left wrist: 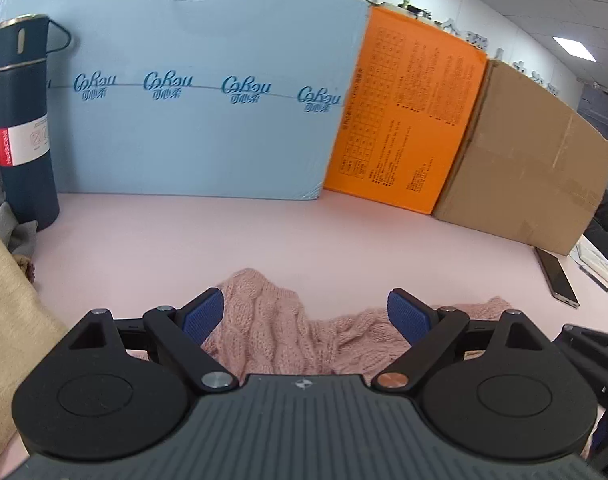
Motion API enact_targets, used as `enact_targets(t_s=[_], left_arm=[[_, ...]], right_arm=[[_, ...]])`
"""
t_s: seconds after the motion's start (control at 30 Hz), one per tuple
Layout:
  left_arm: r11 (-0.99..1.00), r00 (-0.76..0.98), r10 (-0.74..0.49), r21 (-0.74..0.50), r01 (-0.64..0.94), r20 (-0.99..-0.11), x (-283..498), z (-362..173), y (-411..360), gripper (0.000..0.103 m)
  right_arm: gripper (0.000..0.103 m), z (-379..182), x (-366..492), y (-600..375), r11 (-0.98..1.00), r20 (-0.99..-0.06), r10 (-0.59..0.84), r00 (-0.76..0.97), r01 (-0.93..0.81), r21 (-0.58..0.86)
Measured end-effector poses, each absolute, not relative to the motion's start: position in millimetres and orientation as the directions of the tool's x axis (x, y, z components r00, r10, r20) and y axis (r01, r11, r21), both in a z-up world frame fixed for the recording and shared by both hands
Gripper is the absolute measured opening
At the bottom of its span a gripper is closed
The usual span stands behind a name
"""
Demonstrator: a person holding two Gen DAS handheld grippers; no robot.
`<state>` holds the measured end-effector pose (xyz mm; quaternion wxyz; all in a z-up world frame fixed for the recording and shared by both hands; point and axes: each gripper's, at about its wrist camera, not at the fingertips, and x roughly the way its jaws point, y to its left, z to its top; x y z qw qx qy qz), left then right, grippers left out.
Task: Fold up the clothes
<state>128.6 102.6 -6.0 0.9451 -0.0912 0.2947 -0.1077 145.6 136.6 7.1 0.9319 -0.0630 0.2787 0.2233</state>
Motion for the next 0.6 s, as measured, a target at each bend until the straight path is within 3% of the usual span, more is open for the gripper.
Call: enact_targets(t_s=[0.1, 0.13, 0.17, 0.23, 0.33, 0.5, 0.6], left_arm=[[0.953, 0.791, -0.264, -0.276, 0.126, -0.552, 134.1, -9.5, 111.3, 0.088], [0.952, 0.787, -0.265, -0.280, 0.122, -0.558, 135.7, -10.8, 112.1, 0.088], [0.953, 0.783, -0.260, -0.279, 0.116, -0.565, 137.2, -12.0, 112.3, 0.088], [0.959, 0.783, -0.242, -0.266, 0.102, -0.572, 137.9, -12.4, 111.6, 0.088], [0.960, 0.792, -0.227, -0.267, 0.085, -0.567, 136.4, -10.7, 113.1, 0.088], [0.952, 0.817, -0.204, -0.305, 0.036, -0.539, 131.8, -4.8, 122.3, 0.088], [0.939, 0.825, -0.219, -0.343, 0.033, -0.522, 130.6, -2.5, 128.9, 0.088]], right_arm=[[0.079, -8.2, 153.5, 164.4, 0.873, -0.565, 0.339, 0.752, -0.475, -0.110], [0.069, -13.2, 159.2, 167.3, 0.876, -0.574, 0.325, 0.752, -0.468, -0.117], [0.045, -17.5, 166.1, 166.2, 0.885, -0.587, 0.321, 0.743, -0.457, -0.094], [0.012, -22.8, 177.5, 155.7, 0.908, -0.607, 0.322, 0.727, -0.419, -0.021], [0.011, -18.7, 178.6, 134.1, 0.935, -0.571, 0.308, 0.761, -0.353, 0.035], [0.010, 12.8, 169.6, 110.2, 0.979, -0.402, 0.193, 0.895, -0.201, 0.024], [0.010, 6.8, 181.3, 126.3, 0.977, -0.459, 0.183, 0.869, -0.212, -0.013]])
